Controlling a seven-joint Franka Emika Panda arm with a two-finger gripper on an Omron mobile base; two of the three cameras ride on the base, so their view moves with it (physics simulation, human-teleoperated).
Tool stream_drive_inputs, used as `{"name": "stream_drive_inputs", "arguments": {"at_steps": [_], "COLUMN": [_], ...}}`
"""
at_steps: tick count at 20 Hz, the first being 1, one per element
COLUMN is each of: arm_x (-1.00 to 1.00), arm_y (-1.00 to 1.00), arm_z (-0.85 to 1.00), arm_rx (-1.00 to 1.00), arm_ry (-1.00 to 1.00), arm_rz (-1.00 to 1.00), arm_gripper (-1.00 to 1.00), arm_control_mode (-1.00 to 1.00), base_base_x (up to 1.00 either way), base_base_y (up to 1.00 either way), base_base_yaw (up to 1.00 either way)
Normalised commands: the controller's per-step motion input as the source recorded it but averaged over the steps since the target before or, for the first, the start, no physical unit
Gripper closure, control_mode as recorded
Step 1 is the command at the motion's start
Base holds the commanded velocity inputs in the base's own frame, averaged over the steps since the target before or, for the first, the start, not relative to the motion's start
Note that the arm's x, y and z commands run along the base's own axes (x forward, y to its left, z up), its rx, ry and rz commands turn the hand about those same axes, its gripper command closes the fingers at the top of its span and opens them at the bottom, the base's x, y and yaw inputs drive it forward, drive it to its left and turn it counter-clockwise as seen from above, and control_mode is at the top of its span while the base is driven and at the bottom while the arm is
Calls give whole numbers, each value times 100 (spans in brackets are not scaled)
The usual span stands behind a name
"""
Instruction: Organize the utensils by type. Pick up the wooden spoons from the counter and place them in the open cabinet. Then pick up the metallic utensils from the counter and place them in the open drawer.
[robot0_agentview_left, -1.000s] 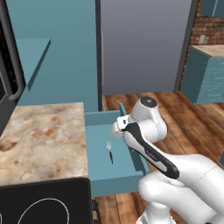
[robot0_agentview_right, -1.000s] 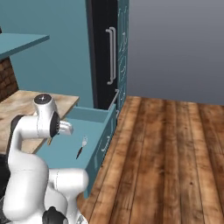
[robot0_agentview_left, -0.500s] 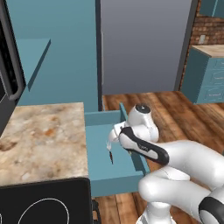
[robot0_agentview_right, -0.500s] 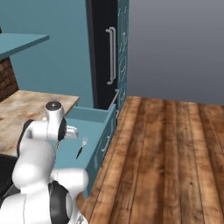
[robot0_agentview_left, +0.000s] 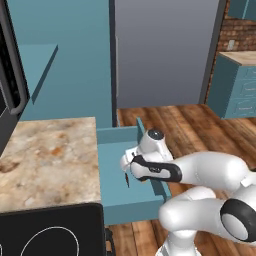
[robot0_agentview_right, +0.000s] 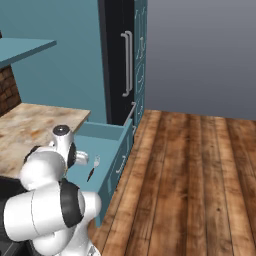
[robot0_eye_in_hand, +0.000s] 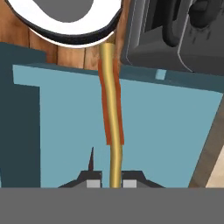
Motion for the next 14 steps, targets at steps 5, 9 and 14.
{"name": "stream_drive_inputs", "arguments": {"at_steps": [5,9,14], "arm_x": [47,57,45], "arm_y": [7,0,14], "arm_z": [-35,-35,-35], "arm_rx": [0,0,0], "arm_ry": [0,1,0], "arm_rz": [0,0,0], "arm_gripper": [100,100,100], "arm_control_mode": [-100,-100,-100], "base_base_x": [0,0,0], "base_base_y": [0,0,0], "base_base_yaw": [0,0,0]}}
